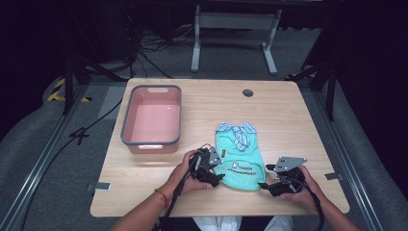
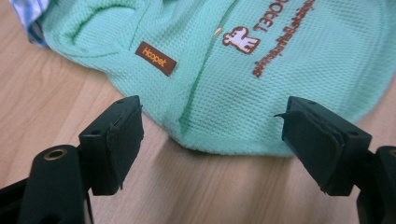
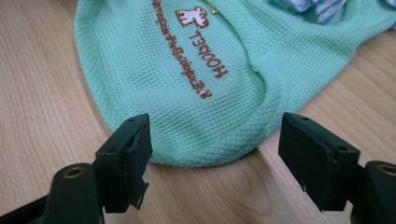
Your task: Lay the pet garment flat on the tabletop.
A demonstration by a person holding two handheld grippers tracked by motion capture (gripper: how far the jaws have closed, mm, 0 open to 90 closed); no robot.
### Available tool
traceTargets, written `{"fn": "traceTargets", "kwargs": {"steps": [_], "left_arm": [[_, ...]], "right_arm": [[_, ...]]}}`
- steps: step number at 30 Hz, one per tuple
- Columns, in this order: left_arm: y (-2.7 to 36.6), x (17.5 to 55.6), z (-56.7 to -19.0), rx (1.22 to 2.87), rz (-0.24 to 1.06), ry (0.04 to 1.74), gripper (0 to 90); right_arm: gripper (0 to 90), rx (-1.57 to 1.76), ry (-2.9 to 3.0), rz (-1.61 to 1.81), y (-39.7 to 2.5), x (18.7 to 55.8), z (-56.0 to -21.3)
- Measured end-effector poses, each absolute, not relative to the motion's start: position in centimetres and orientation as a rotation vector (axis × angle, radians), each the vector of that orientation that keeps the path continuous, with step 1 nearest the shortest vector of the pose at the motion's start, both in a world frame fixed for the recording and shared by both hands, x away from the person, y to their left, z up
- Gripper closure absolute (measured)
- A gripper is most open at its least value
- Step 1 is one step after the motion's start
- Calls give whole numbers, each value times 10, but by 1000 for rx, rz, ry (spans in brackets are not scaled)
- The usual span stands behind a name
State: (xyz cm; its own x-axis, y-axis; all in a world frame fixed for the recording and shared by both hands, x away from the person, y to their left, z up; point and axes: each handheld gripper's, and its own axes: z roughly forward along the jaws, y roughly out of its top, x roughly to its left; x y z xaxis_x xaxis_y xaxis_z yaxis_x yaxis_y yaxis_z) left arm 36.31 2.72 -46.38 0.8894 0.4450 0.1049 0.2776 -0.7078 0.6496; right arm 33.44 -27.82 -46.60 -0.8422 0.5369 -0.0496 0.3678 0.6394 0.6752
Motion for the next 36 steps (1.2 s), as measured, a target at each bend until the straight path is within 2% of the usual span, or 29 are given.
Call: {"fn": "traceTargets", "kwargs": {"steps": [7, 17, 27, 36], "left_arm": [[43, 356, -450, 2437, 401, 481, 229], [70, 347, -447, 2452, 431, 516, 235], [109, 331, -445, 2448, 410, 555, 230], [140, 321, -447, 2452, 453, 618, 228]], "right_arm": [[277, 689, 2582, 1000, -281, 329, -452], [284, 677, 2555, 959, -293, 327, -443], [294, 724, 2515, 918, -322, 324, -440], [292, 800, 2455, 894, -352, 320, -443]]}}
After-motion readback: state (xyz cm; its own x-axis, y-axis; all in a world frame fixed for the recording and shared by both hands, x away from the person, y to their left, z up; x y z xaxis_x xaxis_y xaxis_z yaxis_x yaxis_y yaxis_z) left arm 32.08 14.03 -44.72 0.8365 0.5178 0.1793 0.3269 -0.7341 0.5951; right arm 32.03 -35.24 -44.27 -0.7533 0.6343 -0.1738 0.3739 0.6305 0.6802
